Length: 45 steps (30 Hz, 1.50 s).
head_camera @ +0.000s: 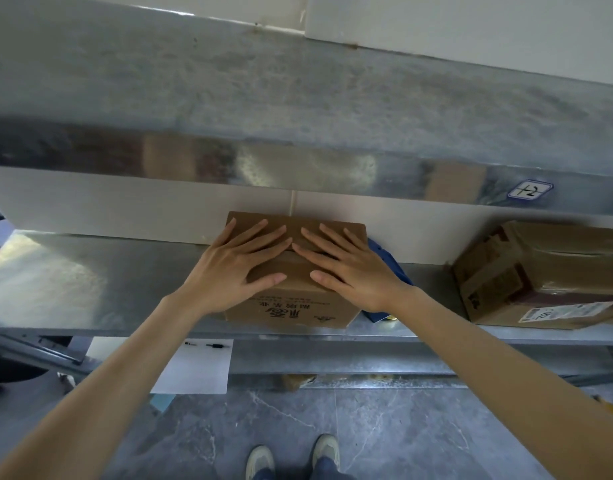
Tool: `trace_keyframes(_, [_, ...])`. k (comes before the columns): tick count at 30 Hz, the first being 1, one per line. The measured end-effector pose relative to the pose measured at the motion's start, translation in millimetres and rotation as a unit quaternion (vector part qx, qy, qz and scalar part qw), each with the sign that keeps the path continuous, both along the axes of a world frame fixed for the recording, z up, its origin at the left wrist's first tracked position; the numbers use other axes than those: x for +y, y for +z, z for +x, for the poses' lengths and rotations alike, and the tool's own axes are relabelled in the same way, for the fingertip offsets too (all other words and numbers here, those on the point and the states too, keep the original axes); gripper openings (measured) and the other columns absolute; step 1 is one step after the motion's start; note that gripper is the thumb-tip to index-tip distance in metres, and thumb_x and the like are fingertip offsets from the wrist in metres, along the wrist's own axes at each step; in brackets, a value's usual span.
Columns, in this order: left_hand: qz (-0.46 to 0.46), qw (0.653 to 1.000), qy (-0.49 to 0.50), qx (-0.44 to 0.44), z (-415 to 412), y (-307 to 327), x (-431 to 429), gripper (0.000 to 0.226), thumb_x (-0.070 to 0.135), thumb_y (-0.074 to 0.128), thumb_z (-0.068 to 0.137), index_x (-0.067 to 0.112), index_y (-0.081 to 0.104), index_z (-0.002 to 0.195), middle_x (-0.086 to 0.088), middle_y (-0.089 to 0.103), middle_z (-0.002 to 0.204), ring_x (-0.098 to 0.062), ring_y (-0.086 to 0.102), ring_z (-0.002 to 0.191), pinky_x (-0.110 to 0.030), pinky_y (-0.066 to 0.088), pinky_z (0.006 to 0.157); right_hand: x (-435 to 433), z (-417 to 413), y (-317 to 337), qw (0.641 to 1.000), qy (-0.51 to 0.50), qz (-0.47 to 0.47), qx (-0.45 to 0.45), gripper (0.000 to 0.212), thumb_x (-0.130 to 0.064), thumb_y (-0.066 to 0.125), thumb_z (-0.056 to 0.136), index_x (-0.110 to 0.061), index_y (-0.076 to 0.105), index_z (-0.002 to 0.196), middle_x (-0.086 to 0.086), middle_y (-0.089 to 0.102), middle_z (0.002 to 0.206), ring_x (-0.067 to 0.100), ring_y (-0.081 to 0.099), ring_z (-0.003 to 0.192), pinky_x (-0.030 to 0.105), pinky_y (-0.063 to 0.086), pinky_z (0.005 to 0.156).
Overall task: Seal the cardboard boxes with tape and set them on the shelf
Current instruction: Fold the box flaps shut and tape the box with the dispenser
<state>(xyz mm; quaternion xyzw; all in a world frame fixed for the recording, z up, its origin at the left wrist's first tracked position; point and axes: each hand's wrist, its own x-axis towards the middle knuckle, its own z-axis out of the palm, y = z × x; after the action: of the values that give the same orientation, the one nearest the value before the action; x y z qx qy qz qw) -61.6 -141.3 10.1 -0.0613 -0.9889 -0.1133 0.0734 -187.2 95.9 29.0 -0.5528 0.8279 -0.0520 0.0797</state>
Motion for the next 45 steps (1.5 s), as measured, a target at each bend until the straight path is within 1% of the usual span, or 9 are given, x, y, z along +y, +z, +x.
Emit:
trace_keyframes(9, [0.185,0.969,0.156,0.059,-2,-2,15,0.087,0.083,0.046,0.078,0.035,0.04,0.15,0.026,0.03,0.153,0.005,0.018,0.145,-0.02,0.005,0.119,0,7,-7,0.97,-0.171,-0.136,-0.104,0.057,-0.062,0.017,0.098,-0.047,0.011,0.152,-0.021,0.008,0.162,0.0,-0.008,0.149,0.025,-0.001,0.119])
trace_keyframes(15, [0.346,0.91,0.223,0.055,-3,3,18,0.078,0.06,0.07,0.077,0.038,0.044,0.146,0.028,0.031,0.151,0.007,0.019,0.144,-0.025,0.022,0.114,-2,11,-7,0.877,-0.266,-0.293,-0.271,0.043,-0.049,0.037,0.1,-0.048,0.033,0.143,-0.025,0.017,0.159,-0.009,0.0,0.146,-0.007,0.006,0.099])
trace_keyframes(19, [0.366,0.901,0.223,0.067,-2,3,16,0.072,0.051,0.072,0.082,0.035,0.044,0.147,0.029,0.03,0.152,0.01,0.016,0.143,-0.027,0.021,0.116,-1,13,-10,0.821,-0.306,-0.349,-0.332,0.041,-0.041,0.043,0.102,-0.039,0.042,0.143,-0.024,0.021,0.158,-0.008,0.006,0.146,-0.01,0.014,0.093])
trace_keyframes(21, [0.294,0.93,0.215,0.057,-1,2,15,0.074,0.058,0.066,0.084,0.034,0.041,0.15,0.024,0.028,0.157,0.004,0.01,0.148,-0.031,0.022,0.116,-1,10,-13,0.84,-0.301,-0.327,-0.309,0.041,-0.043,0.044,0.102,-0.041,0.043,0.142,-0.022,0.021,0.159,-0.006,0.005,0.146,-0.007,0.013,0.096])
trace_keyframes(26, [0.168,0.961,0.213,0.044,-1,2,17,0.072,0.066,0.051,0.088,0.033,0.037,0.151,0.022,0.03,0.157,-0.002,0.009,0.15,-0.04,0.038,0.11,-1,1,-21,0.899,-0.273,-0.277,-0.203,0.04,-0.042,0.039,0.103,-0.032,0.049,0.141,-0.012,0.036,0.146,0.009,0.023,0.142,0.029,0.022,0.117])
trace_keyframes(35, [0.142,0.965,0.209,0.067,-4,-1,16,0.076,0.074,0.04,0.086,0.028,0.047,0.146,0.014,0.043,0.151,-0.01,0.025,0.145,-0.039,0.034,0.113,-2,1,-17,0.915,-0.264,-0.267,-0.145,0.041,-0.04,0.035,0.105,-0.023,0.05,0.139,-0.013,0.042,0.13,0.006,0.035,0.127,0.028,0.033,0.11])
trace_keyframes(39, [0.089,0.974,0.196,0.065,-5,-2,13,0.081,0.077,0.028,0.086,0.026,0.045,0.147,0.009,0.043,0.152,-0.015,0.027,0.146,-0.043,0.02,0.121,0,5,-15,0.933,-0.258,-0.223,-0.113,0.059,-0.058,0.023,0.098,-0.029,0.043,0.146,-0.011,0.033,0.151,0.011,0.013,0.148,0.04,0.015,0.122])
trace_keyframes(42, [0.034,0.986,0.151,0.067,-1,-1,12,0.082,0.079,0.022,0.089,0.027,0.041,0.15,0.01,0.038,0.156,-0.014,0.02,0.15,-0.048,0.002,0.124,3,7,-7,0.974,-0.135,-0.178,-0.032,0.055,-0.056,0.019,0.102,-0.035,0.032,0.152,-0.013,0.017,0.162,0.009,-0.006,0.151,0.034,-0.006,0.123])
trace_keyframes(45, [0.006,0.998,0.046,0.047,0,0,7,0.081,0.08,0.017,0.091,0.032,0.028,0.155,0.015,0.019,0.163,-0.008,0.0,0.153,-0.043,-0.004,0.125,2,5,-1,0.994,-0.029,-0.103,-0.029,0.054,-0.055,0.015,0.102,-0.041,0.015,0.154,-0.015,0.005,0.164,0.007,-0.01,0.151,0.032,-0.008,0.122])
